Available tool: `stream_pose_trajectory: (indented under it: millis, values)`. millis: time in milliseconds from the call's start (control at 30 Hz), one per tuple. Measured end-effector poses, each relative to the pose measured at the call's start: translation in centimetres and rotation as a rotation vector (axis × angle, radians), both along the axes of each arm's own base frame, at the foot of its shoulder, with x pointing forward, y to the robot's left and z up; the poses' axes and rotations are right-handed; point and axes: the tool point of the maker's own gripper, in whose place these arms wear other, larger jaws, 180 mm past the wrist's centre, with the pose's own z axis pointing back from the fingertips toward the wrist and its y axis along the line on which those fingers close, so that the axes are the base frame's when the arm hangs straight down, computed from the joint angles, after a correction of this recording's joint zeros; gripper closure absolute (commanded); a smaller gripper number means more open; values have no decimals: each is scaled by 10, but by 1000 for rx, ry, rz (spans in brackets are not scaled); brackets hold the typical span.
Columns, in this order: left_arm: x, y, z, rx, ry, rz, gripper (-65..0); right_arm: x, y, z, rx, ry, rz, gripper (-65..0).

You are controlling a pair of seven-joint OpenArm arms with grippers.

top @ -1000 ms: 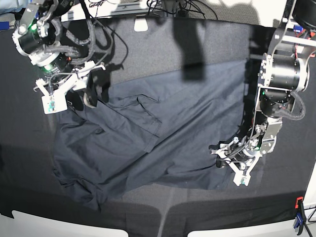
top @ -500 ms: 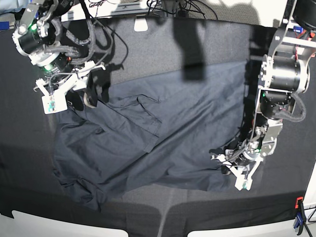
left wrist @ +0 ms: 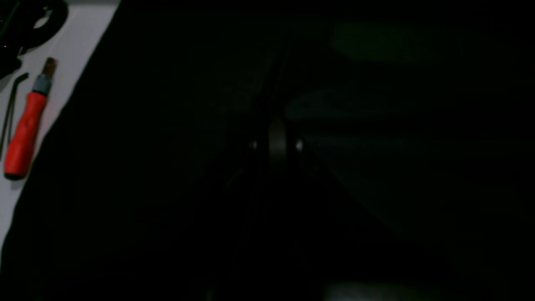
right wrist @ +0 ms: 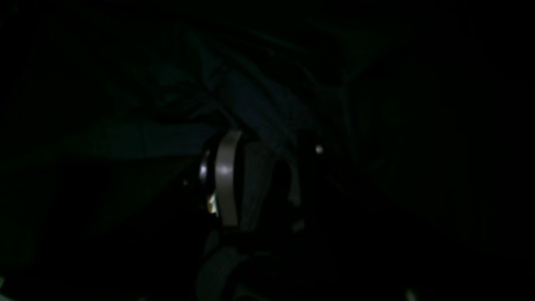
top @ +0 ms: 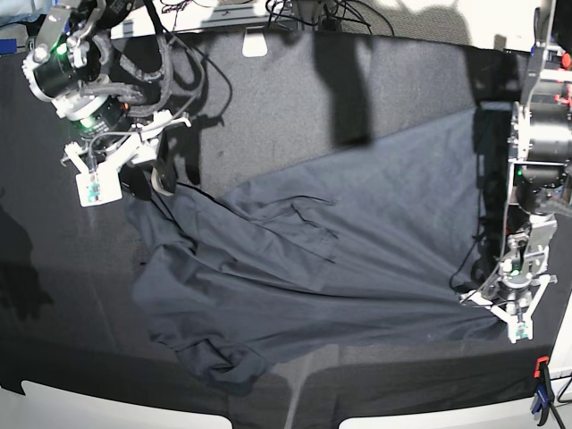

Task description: Layout the t-shirt on the table in an organized manner, then fold the t-shirt properly

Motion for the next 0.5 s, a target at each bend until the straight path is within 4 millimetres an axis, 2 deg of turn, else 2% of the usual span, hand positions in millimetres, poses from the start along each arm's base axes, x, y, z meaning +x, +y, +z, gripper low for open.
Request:
stream_pose_trajectory:
  millis: [67, 167, 233, 333, 400, 500]
  values:
    - [1, -2, 0, -2, -3, -2, -4, 2, 0, 2, 0, -7, 0, -210]
    - [4, -2, 7, 6, -42, -7, -233, 2, 0, 2, 1, -9, 0, -211]
    - [5, -2, 10, 8, -61, -7, -319, 4, 0, 4, 0, -16, 0, -230]
    - [7, -4, 11, 5, -62, -9, -333, 6, 14, 5, -2, -28, 56, -291]
    - [5, -4, 6, -7, -14, -2, -333, 11, 31, 8, -18, -61, 112, -291]
    - [2, -7, -2, -33, 74, -4, -333, 20, 53, 8, -130, -81, 199, -290]
